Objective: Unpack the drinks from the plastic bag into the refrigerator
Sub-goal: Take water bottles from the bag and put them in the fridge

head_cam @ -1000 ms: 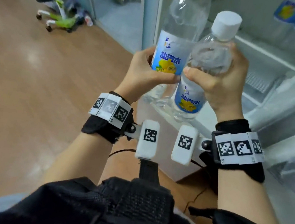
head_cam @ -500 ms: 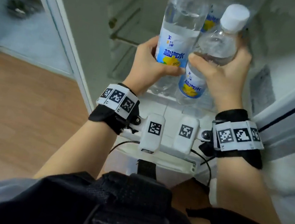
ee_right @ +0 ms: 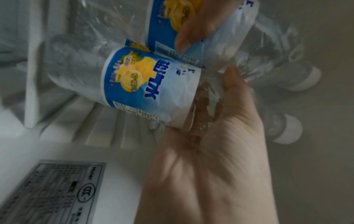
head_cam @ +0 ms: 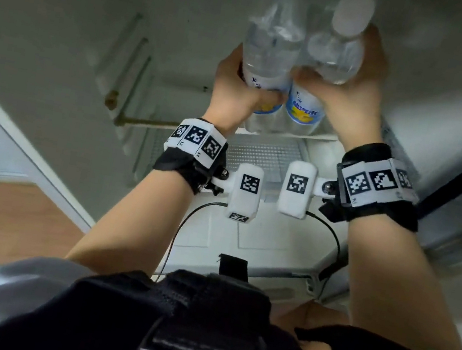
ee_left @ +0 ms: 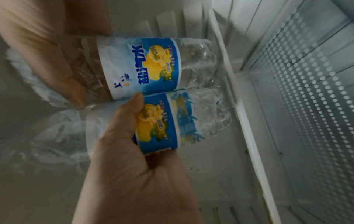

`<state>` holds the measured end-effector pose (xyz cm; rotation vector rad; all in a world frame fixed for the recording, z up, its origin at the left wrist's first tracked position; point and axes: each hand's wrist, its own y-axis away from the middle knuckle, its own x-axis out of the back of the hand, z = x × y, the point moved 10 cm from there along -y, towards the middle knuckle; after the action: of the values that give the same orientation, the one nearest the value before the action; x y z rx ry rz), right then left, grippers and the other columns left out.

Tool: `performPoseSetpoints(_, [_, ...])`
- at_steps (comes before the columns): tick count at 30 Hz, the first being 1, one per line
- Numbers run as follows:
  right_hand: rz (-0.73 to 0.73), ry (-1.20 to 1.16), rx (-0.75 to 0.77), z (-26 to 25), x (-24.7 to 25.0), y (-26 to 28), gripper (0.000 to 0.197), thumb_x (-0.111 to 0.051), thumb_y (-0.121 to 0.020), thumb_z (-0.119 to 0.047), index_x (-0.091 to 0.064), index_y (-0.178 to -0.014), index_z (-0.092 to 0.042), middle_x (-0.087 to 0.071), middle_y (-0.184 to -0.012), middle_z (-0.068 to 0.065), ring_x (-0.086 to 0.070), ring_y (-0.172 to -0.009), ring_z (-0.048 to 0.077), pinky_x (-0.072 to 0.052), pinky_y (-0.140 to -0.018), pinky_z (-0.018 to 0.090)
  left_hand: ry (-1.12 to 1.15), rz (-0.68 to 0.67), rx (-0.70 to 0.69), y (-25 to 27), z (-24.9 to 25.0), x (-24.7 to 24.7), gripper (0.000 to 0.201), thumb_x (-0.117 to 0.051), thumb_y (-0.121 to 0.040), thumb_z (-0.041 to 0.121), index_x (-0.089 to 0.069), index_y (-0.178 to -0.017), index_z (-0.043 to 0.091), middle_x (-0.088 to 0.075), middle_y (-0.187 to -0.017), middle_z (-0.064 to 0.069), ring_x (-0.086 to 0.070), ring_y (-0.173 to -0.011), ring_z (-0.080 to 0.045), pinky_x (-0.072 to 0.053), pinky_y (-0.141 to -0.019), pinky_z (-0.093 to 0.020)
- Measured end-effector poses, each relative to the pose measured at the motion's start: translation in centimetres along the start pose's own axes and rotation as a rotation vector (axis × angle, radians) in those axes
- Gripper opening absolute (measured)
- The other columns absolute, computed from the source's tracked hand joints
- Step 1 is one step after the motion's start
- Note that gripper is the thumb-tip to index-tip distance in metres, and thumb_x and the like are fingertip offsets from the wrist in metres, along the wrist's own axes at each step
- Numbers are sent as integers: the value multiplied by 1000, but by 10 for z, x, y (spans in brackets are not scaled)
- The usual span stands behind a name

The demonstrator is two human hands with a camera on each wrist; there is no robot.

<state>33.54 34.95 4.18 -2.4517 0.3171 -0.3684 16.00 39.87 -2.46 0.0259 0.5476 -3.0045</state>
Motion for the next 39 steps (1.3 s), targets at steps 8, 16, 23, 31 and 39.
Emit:
performPoseSetpoints(8, [-31,53,-127,34,-12,-19,69,-85,-59,-27,-51,-117,-9,-60,-114,5,-61,-108,16,-54,-92,37,9,8,41,-19,-23,-4,60,-84,-48,-6,-56,-99,7,-68,-90,-2,-66,-76,-11,-54,-61,-15])
performPoseSetpoints(16, [52,83,-189,47,-12,-31,85,-84,-52,-39,-45,-122,-9,-55,-122,9,-57,-111,16,-53,-91,25,41,-21,70,-33,-34,-15,73,-86,-52,-5,-52,-117,1,-67,-109,-14,-67,-97,-26,-60,-76,-31])
performPoseSetpoints(23, [125,10,-238,67,-2,-29,76,-78,-73,-34,-40,-130,-1,-57,-127,8,-59,-111,1,-48,-96,21,-41,-87,99,-28,-44,-24,80,-88,-46,8,-47,-114,11,-64,-115,-14,-67,-101,-26,-61,-81,-39])
performPoseSetpoints(31, [13,101,-340,77,-22,-33,97,-64,-74,-57,-19,-149,-14,-23,-151,18,-30,-141,28,-30,-117,38,-270,-60,196,-15,-77,-4,74,-89,-57,6,-53,-122,8,-65,-119,-4,-58,-104,-16,-48,-90,-28])
performPoseSetpoints(39, [9,114,-446,115,-26,-6,79,-85,-47,-34,-45,-111,-9,-59,-121,18,-61,-108,27,-54,-89,38,-314,-31,163,-15,-72,-6,75,-89,-57,8,-53,-123,8,-63,-112,1,-55,-100,-12,-43,-78,-17])
